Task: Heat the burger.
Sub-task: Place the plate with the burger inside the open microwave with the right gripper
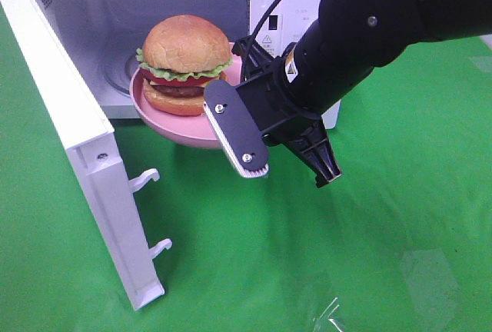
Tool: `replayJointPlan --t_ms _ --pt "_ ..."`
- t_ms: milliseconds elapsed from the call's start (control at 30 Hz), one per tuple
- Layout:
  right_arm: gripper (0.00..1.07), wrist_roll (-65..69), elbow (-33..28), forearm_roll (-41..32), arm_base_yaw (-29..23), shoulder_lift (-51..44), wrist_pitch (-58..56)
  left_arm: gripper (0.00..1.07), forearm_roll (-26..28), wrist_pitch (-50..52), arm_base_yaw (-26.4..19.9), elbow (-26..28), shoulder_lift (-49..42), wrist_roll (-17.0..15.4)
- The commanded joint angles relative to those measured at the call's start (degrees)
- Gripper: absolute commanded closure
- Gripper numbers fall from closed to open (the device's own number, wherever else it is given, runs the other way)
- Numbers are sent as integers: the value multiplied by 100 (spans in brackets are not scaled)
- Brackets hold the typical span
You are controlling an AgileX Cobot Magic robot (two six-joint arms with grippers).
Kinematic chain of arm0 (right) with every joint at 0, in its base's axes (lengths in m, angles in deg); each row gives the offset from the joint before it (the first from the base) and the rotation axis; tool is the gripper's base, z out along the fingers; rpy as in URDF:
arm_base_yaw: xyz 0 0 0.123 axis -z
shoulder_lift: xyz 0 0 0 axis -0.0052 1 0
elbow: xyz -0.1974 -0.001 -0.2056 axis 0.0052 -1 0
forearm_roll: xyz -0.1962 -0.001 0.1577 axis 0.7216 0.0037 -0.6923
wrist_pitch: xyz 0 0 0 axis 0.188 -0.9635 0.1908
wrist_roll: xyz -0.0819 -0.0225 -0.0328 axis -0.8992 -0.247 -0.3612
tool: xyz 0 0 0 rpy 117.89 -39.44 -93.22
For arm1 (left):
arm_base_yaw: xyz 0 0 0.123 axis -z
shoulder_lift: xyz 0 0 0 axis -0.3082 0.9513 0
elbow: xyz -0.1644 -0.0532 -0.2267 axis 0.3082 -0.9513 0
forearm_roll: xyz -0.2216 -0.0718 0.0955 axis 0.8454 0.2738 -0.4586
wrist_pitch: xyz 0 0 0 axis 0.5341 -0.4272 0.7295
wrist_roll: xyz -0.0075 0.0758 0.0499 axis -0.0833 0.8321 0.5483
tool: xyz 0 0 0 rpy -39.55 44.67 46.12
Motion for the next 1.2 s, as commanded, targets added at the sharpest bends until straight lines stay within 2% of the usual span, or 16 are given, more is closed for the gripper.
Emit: replayJointPlan --t_ms 33,333,1200 --pt "107 74 97 69 6 -29 527 9 29 80 29 -23 -86 -6" --pt "107 109 178 69 6 155 630 9 29 80 29 -23 -86 -6" --pt "107 579 1318 74 6 1220 659 9 23 80 29 -23 -86 -6"
